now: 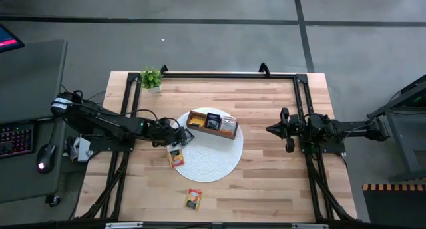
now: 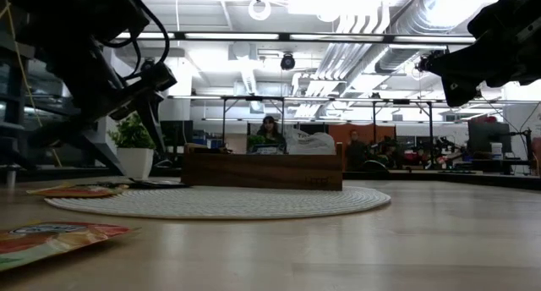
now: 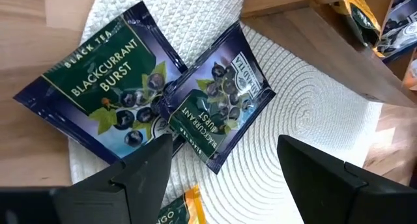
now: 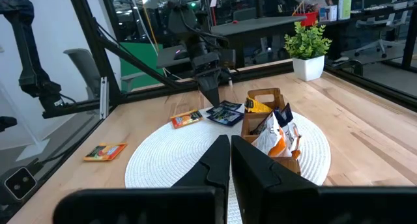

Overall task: Pick & Place Tea
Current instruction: Put the blue tea bag into the middle section of the wooden organizer

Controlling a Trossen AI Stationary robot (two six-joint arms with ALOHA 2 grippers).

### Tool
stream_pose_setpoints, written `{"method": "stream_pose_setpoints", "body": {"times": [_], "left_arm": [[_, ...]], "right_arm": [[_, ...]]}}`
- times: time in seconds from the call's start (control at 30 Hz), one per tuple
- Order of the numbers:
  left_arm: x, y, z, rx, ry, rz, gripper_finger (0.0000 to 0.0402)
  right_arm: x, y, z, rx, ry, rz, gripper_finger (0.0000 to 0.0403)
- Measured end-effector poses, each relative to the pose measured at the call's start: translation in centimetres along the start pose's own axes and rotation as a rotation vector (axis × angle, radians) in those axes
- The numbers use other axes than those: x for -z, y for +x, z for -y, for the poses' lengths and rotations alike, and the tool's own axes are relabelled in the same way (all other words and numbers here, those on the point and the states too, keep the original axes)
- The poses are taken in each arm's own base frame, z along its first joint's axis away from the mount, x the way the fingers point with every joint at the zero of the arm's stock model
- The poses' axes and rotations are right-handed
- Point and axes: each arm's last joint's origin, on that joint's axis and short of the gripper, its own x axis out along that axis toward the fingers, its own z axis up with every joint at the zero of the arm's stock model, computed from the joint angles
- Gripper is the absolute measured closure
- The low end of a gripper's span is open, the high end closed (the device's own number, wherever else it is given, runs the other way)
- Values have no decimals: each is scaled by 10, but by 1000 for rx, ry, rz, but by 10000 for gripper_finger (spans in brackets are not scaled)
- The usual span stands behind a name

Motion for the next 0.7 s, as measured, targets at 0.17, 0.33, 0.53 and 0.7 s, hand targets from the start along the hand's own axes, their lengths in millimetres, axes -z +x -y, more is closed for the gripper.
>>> {"method": "stream_pose_setpoints", "body": {"times": [0.17,0.33,0.53,0.7], "left_arm": [[1,4,-1,-14,-7,2,127],[1,4,1,2,-25,4,127],[0,4,1,9,-55,30,127],[2,12,0,-6,-54,24,127]], "right_arm": [[0,0,0,0,0,0,391],[0,0,0,0,0,0,391],[0,0,0,0,0,0,391],[0,0,0,0,0,0,391]]}}
